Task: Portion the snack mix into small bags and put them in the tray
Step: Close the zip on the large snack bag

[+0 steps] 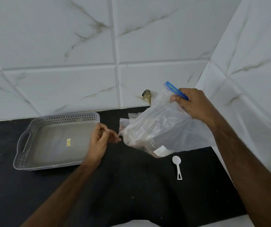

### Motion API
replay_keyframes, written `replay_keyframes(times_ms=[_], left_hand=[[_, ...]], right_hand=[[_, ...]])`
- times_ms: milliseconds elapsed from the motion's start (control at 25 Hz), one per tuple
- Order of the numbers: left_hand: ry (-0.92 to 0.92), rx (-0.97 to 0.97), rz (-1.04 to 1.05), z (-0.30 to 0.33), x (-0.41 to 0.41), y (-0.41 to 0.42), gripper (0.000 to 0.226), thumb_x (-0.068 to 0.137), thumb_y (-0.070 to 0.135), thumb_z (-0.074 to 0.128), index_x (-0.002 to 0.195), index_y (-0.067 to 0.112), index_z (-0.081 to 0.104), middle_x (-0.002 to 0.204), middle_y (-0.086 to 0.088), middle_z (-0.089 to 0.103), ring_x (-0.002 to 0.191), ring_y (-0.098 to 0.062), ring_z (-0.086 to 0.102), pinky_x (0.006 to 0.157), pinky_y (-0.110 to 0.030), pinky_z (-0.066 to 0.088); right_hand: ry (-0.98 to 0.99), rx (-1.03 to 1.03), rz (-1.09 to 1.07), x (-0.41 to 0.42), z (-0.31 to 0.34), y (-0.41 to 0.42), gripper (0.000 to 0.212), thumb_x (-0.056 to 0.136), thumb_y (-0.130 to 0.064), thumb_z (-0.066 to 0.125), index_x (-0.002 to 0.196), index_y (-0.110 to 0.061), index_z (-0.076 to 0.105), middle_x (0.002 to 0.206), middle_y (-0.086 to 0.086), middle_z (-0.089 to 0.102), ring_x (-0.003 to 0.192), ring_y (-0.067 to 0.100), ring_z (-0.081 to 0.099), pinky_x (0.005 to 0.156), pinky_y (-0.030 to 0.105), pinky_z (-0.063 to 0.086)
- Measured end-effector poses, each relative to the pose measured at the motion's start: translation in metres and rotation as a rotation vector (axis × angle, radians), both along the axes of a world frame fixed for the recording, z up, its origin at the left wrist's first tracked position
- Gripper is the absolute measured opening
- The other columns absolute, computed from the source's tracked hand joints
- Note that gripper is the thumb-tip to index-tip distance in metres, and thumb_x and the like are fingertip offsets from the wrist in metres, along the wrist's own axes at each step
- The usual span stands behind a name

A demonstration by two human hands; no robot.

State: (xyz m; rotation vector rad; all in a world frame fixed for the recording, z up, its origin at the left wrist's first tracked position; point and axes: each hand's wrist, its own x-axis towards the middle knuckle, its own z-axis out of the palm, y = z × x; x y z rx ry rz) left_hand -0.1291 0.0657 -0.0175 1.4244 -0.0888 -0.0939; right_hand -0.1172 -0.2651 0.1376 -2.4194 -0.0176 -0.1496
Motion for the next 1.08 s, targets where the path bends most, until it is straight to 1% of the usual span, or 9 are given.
replay_keyframes(times_ms=[120,200,320,480,600,720,880,960,1080], left_hand=[[-0.005,0.087,-0.073,-0.002,0.004,0.003,0.004,0.102,0.004,0.053,0.102,0.008,0.054,0.100,-0.010,0.073,0.092,-0.032,0.071,0.074,-0.040,0.057],[0.045,0.179,-0.170,-0.006,0.003,-0.004,0.020,0.097,0.005,0.063,0.115,0.012,0.058,0.118,-0.002,0.070,0.107,-0.025,0.069,0.081,-0.038,0.058],[0.092,0.230,-0.229,-0.015,-0.001,-0.024,0.045,0.095,0.007,0.067,0.135,0.021,0.052,0.141,0.005,0.058,0.125,-0.018,0.060,0.099,-0.035,0.055],[0.137,0.148,-0.188,-0.014,0.002,-0.037,0.055,0.100,0.019,0.062,0.149,0.032,0.042,0.153,0.009,0.047,0.133,-0.011,0.053,0.099,-0.029,0.051],[0.112,0.081,-0.213,-0.008,0.003,-0.038,0.042,0.103,0.023,0.057,0.143,0.036,0.049,0.143,0.007,0.057,0.125,-0.013,0.061,0.091,-0.036,0.057],[0.131,-0.042,-0.165,-0.003,0.002,-0.038,0.031,0.098,0.026,0.060,0.128,0.017,0.059,0.125,-0.007,0.069,0.113,-0.027,0.068,0.086,-0.044,0.058],[0.110,-0.127,-0.082,0.001,0.003,-0.035,0.015,0.089,0.021,0.067,0.099,0.014,0.058,0.104,-0.012,0.066,0.095,-0.027,0.066,0.075,-0.040,0.057],[0.078,-0.131,-0.040,0.002,0.004,-0.032,0.014,0.087,0.019,0.070,0.088,0.017,0.056,0.091,-0.007,0.063,0.084,-0.020,0.064,0.068,-0.034,0.056],[0.044,-0.142,0.026,0.004,0.004,-0.029,0.014,0.086,0.014,0.071,0.089,0.014,0.058,0.084,-0.003,0.064,0.073,-0.012,0.063,0.061,-0.026,0.055]], right_hand=[[0.022,0.016,-0.012,-0.003,0.001,-0.002,0.023,0.098,-0.038,0.060,0.079,-0.027,0.068,0.056,-0.002,0.048,0.046,0.004,0.042,0.056,0.026,0.038],[0.064,0.037,0.035,-0.006,0.000,0.006,0.026,0.097,-0.041,0.060,0.075,-0.027,0.066,0.057,-0.004,0.047,0.048,0.005,0.041,0.056,0.026,0.037],[0.136,0.045,0.123,-0.010,-0.003,0.020,0.024,0.098,-0.042,0.059,0.083,-0.026,0.070,0.058,-0.004,0.047,0.053,0.008,0.044,0.058,0.026,0.038],[0.185,0.295,0.142,-0.013,0.002,0.024,0.024,0.099,-0.041,0.059,0.091,-0.024,0.074,0.069,0.013,0.054,0.064,0.018,0.052,0.064,0.031,0.045],[0.206,0.504,0.090,-0.015,0.007,0.017,0.026,0.099,-0.034,0.059,0.093,-0.015,0.075,0.076,0.007,0.065,0.067,0.013,0.062,0.066,0.025,0.053],[0.244,0.566,0.035,-0.012,0.000,0.009,0.028,0.099,-0.032,0.060,0.102,-0.007,0.074,0.089,0.011,0.073,0.080,0.019,0.068,0.076,0.032,0.055],[0.225,0.417,-0.009,-0.007,-0.010,0.003,0.031,0.100,-0.032,0.060,0.102,-0.004,0.071,0.100,0.026,0.072,0.080,0.025,0.067,0.079,0.037,0.054],[0.187,0.345,-0.044,-0.005,-0.012,0.001,0.028,0.100,-0.033,0.058,0.099,-0.010,0.073,0.097,0.021,0.073,0.079,0.024,0.070,0.079,0.037,0.055],[0.137,0.292,-0.077,-0.003,-0.013,0.000,0.023,0.101,-0.035,0.057,0.092,-0.023,0.075,0.085,0.013,0.073,0.073,0.018,0.067,0.075,0.033,0.054]])
